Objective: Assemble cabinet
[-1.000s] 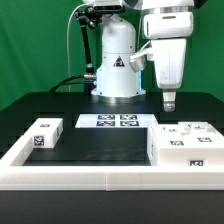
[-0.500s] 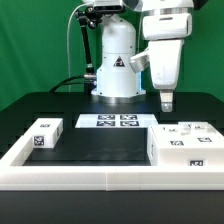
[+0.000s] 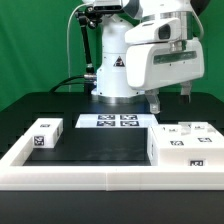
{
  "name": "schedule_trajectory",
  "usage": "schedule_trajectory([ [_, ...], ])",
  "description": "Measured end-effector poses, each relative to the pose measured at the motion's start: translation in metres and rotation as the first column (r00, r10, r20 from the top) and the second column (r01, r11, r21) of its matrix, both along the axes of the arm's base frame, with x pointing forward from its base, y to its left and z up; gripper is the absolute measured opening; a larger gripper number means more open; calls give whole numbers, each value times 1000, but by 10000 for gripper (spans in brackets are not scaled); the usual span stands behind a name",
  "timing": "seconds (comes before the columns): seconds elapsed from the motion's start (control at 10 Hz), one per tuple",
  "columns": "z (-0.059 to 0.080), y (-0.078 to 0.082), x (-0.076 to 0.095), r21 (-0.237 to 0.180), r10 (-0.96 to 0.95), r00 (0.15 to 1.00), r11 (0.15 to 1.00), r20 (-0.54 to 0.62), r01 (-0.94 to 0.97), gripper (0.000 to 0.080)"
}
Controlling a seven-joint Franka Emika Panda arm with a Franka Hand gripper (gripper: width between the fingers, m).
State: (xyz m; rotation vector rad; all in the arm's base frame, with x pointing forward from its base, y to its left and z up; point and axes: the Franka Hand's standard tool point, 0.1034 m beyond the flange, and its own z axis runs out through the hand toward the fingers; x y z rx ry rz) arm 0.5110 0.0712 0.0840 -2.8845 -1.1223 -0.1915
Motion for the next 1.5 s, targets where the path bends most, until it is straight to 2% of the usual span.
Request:
schedule_trajectory([
  [0.2,-13,-5,-6,38,-135,991,990,-23,136,796],
  [0.5,-14,0,-6,69,-338,939,937,-61,342,796],
  [0.6,-12,6,-7,73,-450,890,887,-80,455,796],
  [0.8,-13,21,-12,68,-566,819,817,-94,572,796],
  [0.9,-16,26,-15,57,-644,758,757,-106,651,796],
  [1.1,-23,22,-19,35,-692,714,715,-107,698,796],
  [1.2,-27,13,-19,37,-711,695,696,-105,717,796],
  [1.5,-27,14,-20,37,-717,688,689,-109,724,796],
])
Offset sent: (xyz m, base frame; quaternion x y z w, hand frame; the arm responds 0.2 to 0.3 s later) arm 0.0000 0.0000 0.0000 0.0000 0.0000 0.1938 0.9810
